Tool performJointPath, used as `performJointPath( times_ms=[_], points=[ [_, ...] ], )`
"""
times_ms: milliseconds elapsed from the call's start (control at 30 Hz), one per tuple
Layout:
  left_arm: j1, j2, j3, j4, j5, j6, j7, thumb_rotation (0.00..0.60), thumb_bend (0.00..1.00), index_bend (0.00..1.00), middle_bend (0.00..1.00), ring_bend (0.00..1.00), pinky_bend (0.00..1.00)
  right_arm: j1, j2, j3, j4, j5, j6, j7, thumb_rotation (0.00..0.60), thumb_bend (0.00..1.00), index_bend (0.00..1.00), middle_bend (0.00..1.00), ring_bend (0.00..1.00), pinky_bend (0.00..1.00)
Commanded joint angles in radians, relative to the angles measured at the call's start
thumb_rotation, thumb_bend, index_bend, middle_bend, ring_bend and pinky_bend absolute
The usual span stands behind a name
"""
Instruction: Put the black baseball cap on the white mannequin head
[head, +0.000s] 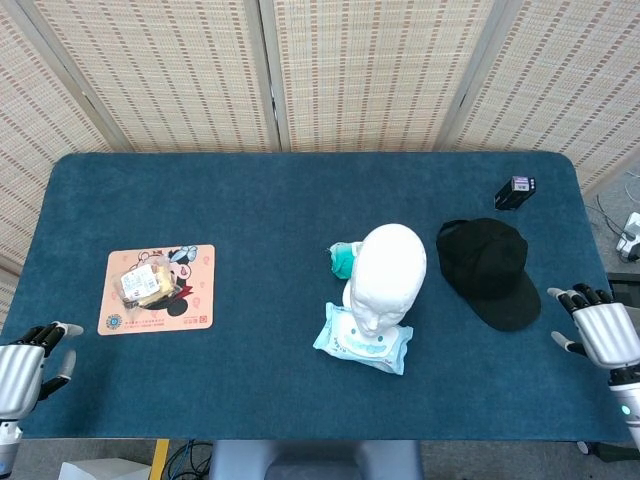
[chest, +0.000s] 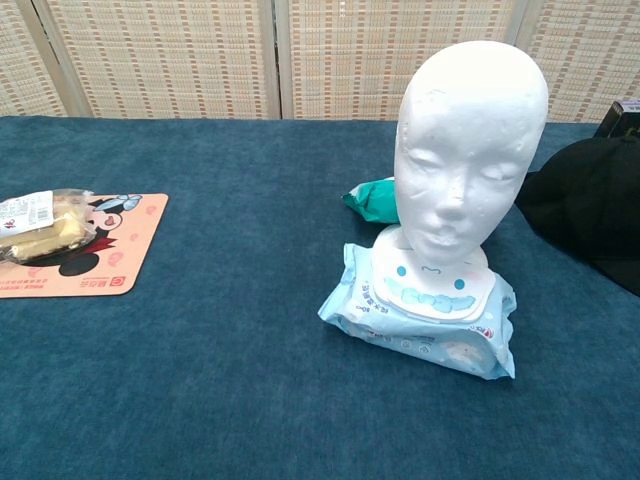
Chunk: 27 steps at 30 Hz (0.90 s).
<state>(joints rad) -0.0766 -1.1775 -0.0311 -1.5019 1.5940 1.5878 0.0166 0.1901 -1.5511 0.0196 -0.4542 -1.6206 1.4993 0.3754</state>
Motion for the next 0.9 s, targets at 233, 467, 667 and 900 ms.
performJointPath(
  times_ms=[233, 467, 667, 900],
  points=[
    [0.002, 0.001, 0.000, 0.003, -0.005, -0.003, -0.004, 0.600, 0.43, 0.38, 0.42, 0.40, 0.65, 0.011, -0.037, -0.014, 0.062, 0.008, -0.041, 0.027, 0.600, 0.00, 0.31, 0.45, 0.28, 0.40],
    [0.001, -0.001, -0.001, 0.007, -0.011, -0.010, -0.004, 0.600, 0.43, 0.38, 0.42, 0.40, 0.65, 0.030, -0.058, -0.020, 0.103, 0.013, -0.082, 0.028, 0.600, 0.00, 0.31, 0.45, 0.28, 0.40],
    [0.001, -0.002, -0.002, 0.008, -0.013, -0.008, -0.004, 0.600, 0.43, 0.38, 0.42, 0.40, 0.65, 0.050, -0.072, -0.029, 0.129, 0.011, -0.112, 0.017, 0.600, 0.00, 0.31, 0.45, 0.28, 0.40],
    [0.002, -0.001, -0.002, 0.009, -0.014, -0.009, -0.004, 0.600, 0.43, 0.38, 0.42, 0.40, 0.65, 0.067, -0.091, -0.035, 0.157, 0.012, -0.144, 0.016, 0.600, 0.00, 0.31, 0.45, 0.28, 0.40]
  ],
)
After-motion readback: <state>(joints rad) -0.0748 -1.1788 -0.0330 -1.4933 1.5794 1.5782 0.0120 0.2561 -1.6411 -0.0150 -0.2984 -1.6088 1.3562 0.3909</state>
